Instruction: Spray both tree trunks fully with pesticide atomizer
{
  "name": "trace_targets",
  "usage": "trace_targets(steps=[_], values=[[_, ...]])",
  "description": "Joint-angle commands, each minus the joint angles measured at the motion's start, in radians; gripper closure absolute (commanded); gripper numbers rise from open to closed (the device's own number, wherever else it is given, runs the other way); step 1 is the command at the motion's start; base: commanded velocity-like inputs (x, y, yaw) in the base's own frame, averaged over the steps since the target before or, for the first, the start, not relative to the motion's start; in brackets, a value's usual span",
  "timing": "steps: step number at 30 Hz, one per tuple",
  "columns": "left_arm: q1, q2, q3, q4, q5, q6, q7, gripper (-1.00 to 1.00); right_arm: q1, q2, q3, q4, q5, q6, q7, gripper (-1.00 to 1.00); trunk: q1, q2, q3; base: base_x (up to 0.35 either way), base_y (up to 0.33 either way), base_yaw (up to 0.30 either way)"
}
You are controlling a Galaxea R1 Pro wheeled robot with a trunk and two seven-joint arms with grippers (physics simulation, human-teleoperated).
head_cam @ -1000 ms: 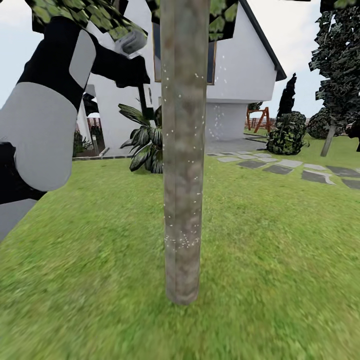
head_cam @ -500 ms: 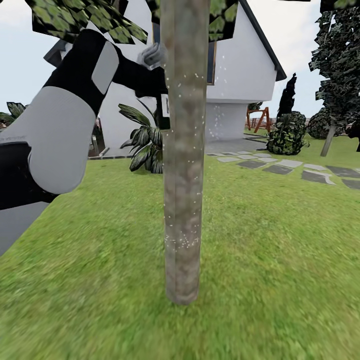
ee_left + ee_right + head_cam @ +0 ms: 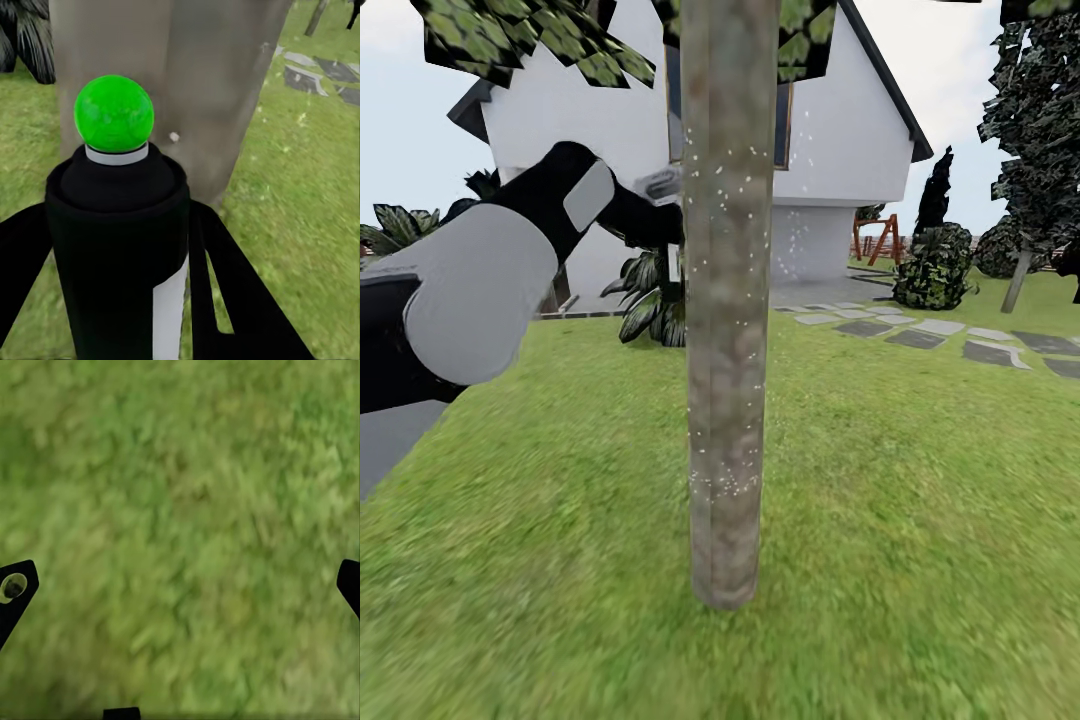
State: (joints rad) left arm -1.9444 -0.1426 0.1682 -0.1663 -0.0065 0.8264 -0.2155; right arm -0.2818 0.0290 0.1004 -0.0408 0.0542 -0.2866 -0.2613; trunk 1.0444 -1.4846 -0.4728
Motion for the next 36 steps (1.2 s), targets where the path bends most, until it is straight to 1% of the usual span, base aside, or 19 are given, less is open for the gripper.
trace_targets(steps=[1, 5, 9, 10, 11, 12, 14, 15, 19, 22, 24, 27, 29, 30, 32, 33, 34, 35, 36], values=[[-0.001, 0.005, 0.011, 0.004, 0.011, 0.000, 0.015, 1.00, -0.001, 0.000, 0.007, 0.001, 0.006, 0.001, -0.009, -1.00, 0.000, -0.001, -0.001, 0.000, 0.000, 0.000], [-0.001, 0.009, 0.012, 0.012, 0.013, -0.007, 0.036, 1.00, -0.001, 0.000, 0.007, 0.001, 0.006, 0.001, -0.009, -1.00, 0.000, -0.001, -0.001, 0.000, 0.000, 0.000], [-0.001, -0.005, 0.013, 0.044, 0.015, -0.009, 0.039, 1.00, -0.001, 0.000, 0.007, 0.001, 0.006, 0.001, -0.009, -1.00, 0.000, -0.001, -0.001, 0.000, 0.000, 0.000], [-0.001, -0.024, 0.013, 0.059, 0.034, -0.010, 0.038, 1.00, 0.000, 0.000, 0.007, 0.001, 0.006, 0.001, -0.009, -1.00, 0.000, -0.001, -0.001, 0.000, 0.000, 0.000], [-0.001, -0.032, 0.012, 0.064, 0.051, -0.010, 0.038, 1.00, 0.000, 0.000, 0.007, 0.001, 0.006, 0.001, -0.009, -1.00, 0.000, -0.001, -0.001, 0.000, 0.000, 0.000], [-0.001, -0.032, 0.012, 0.085, 0.085, -0.013, 0.037, 1.00, -0.001, 0.000, 0.006, 0.001, 0.006, 0.001, -0.009, -1.00, 0.000, -0.001, -0.001, 0.000, 0.000, 0.000], [-0.001, -0.032, 0.013, 0.112, 0.092, -0.036, 0.036, 1.00, -0.001, 0.000, 0.006, 0.001, 0.006, 0.001, -0.009, -1.00, 0.000, -0.001, -0.001, 0.000, 0.000, 0.000], [0.001, -0.032, 0.013, 0.129, 0.095, -0.077, 0.036, 1.00, 0.000, 0.000, 0.006, 0.001, 0.006, 0.001, -0.009, -1.00, 0.000, -0.001, -0.001, 0.000, 0.000, 0.000], [0.006, -0.032, 0.013, 0.136, 0.097, -0.125, 0.036, 1.00, -0.001, 0.000, 0.007, 0.001, 0.006, 0.001, -0.009, -1.00, 0.000, -0.001, -0.001, 0.000, 0.000, 0.000], [0.042, -0.032, 0.012, 0.137, 0.096, -0.164, 0.036, 1.00, -0.001, 0.000, 0.007, 0.001, 0.006, 0.001, -0.009, -1.00, 0.000, -0.001, -0.001, 0.000, 0.000, 0.000], [0.081, -0.032, 0.012, 0.137, 0.095, -0.173, 0.036, 1.00, -0.001, 0.000, 0.007, 0.001, 0.006, 0.001, -0.009, -1.00, 0.000, -0.001, -0.001, 0.000, 0.000, 0.000], [0.190, -0.032, 0.010, 0.137, 0.093, -0.256, 0.037, 1.00, -0.001, 0.000, 0.007, 0.001, 0.006, 0.001, -0.009, -1.00, 0.000, -0.001, -0.001, 0.000, 0.000, 0.000], [0.254, -0.032, 0.008, 0.137, 0.093, -0.291, 0.037, 1.00, -0.001, 0.000, 0.007, 0.001, 0.006, 0.001, -0.009, -1.00, 0.000, -0.001, -0.001, 0.000, 0.000, 0.000], [0.315, -0.032, 0.007, 0.137, 0.093, -0.335, 0.037, 1.00, -0.001, 0.000, 0.007, 0.001, 0.006, 0.001, -0.009, -1.00, 0.000, -0.001, -0.001, 0.000, 0.000, 0.000], [0.377, -0.032, 0.007, 0.138, 0.092, -0.418, 0.037, 1.00, -0.001, 0.000, 0.007, 0.001, 0.006, 0.001, -0.009, -1.00, 0.000, -0.001, -0.001, 0.000, 0.000, 0.000], [0.427, -0.032, 0.007, 0.138, 0.091, -0.464, 0.037, 1.00, -0.001, 0.000, 0.007, 0.001, 0.006, 0.000, -0.009, -1.00, 0.000, -0.001, -0.001, 0.000, 0.000, 0.000], [0.444, -0.032, 0.006, 0.138, 0.091, -0.475, 0.037, 1.00, -0.001, 0.000, 0.007, 0.001, 0.006, 0.001, -0.009, -1.00, 0.000, -0.001, -0.001, 0.000, 0.000, 0.000], [0.492, -0.032, 0.005, 0.139, 0.090, -0.511, 0.037, 1.00, -0.001, 0.000, 0.007, 0.001, 0.006, 0.001, -0.009, -1.00, 0.000, -0.001, -0.001, 0.000, 0.000, 0.000], [0.522, -0.032, 0.005, 0.139, 0.085, -0.547, 0.037, 1.00, -0.001, 0.000, 0.007, 0.001, 0.006, 0.001, -0.009, -1.00, 0.000, -0.001, -0.001, 0.000, 0.000, 0.000]])
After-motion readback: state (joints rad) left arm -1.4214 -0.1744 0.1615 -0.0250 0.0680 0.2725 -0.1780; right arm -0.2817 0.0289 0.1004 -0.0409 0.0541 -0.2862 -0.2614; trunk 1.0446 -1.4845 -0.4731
